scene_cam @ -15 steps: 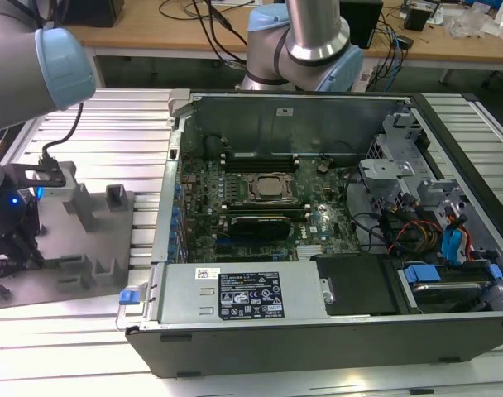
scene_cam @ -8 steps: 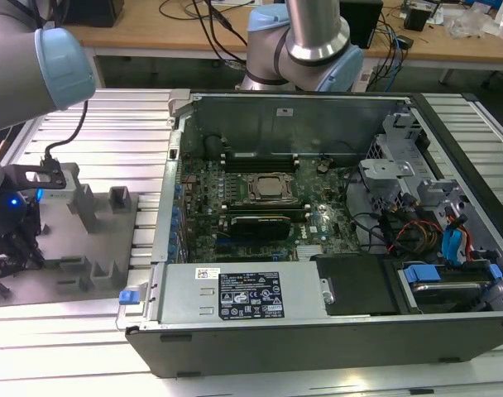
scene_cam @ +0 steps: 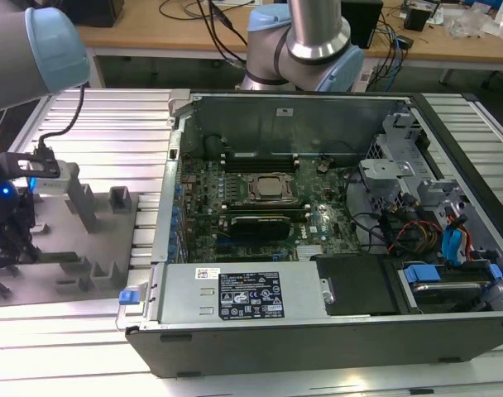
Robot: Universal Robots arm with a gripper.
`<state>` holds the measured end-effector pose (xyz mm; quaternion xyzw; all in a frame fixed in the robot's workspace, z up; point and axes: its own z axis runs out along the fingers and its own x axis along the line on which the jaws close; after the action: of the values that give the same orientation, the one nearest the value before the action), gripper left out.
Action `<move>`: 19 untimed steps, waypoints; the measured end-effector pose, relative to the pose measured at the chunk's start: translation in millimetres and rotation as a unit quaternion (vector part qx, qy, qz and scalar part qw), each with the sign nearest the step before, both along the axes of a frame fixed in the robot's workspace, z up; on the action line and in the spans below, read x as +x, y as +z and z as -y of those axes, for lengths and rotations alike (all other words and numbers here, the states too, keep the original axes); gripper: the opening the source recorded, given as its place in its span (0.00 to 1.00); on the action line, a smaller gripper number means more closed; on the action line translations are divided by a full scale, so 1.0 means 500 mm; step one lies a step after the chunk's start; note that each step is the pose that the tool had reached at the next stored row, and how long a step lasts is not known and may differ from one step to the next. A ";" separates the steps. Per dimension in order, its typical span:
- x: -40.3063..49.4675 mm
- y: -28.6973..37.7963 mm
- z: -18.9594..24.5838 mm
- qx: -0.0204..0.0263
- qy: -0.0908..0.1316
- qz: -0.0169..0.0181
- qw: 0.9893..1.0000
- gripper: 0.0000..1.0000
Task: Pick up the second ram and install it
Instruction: 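Pick up the second ram and move it above second insertion slot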
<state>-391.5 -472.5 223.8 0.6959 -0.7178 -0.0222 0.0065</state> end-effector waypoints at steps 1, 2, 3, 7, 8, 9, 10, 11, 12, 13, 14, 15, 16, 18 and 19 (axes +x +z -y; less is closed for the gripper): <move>0.000 0.008 0.0000 0.000 0.000 0.000 1.000 0.14; 0.000 0.020 -0.0001 0.000 0.000 0.000 1.000 0.14; 0.000 0.026 -0.0001 0.000 0.000 0.000 1.000 0.14; 0.000 0.045 0.0000 0.000 0.000 0.000 1.000 0.14; 0.000 0.050 0.0000 0.000 0.000 0.000 1.000 0.14; 0.000 0.057 0.0000 0.000 0.000 0.000 1.000 0.14; 0.000 0.063 -0.0001 0.000 0.000 0.000 1.000 0.14; 0.000 0.068 -0.0001 0.000 0.000 0.000 1.000 0.14; 0.000 0.071 0.0000 0.000 0.000 0.000 1.000 0.14; 0.000 0.075 0.0000 0.000 0.000 0.000 1.000 0.14; 0.000 0.080 0.0000 0.000 0.000 0.000 1.000 0.14; 0.000 0.084 0.0000 0.000 0.000 0.000 1.000 0.14; 0.000 0.088 0.0000 0.000 0.000 0.000 1.000 0.14; 0.000 0.096 0.0000 0.000 0.000 0.000 1.000 0.14; 0.000 0.100 0.0000 0.000 0.000 0.000 1.000 0.14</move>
<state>-391.5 -472.5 273.9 0.6959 -0.7178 -0.0222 0.0066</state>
